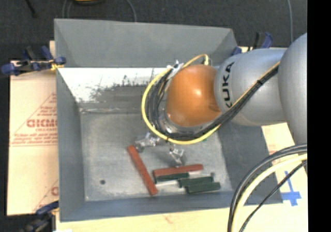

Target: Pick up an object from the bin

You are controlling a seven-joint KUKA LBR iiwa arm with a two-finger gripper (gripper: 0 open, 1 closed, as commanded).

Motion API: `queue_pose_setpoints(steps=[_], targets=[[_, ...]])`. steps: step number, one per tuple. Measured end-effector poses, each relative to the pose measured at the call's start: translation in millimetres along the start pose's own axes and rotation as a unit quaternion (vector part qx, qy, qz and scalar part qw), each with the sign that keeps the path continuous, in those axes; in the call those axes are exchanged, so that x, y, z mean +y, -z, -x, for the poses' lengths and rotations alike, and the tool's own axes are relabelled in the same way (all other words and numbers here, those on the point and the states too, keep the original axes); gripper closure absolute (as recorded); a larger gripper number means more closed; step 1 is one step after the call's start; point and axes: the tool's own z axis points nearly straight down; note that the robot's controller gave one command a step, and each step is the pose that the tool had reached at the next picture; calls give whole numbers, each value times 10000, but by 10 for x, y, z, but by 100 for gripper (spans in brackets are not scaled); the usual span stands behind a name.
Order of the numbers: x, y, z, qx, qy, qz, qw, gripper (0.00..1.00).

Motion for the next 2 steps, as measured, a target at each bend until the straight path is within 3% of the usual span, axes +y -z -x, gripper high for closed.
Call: queue_pose_setpoints(steps=[1,2], targets=[[0,0,0,0,1,-1,10000,0],[40,202,-561,10,347,15,9994,0]])
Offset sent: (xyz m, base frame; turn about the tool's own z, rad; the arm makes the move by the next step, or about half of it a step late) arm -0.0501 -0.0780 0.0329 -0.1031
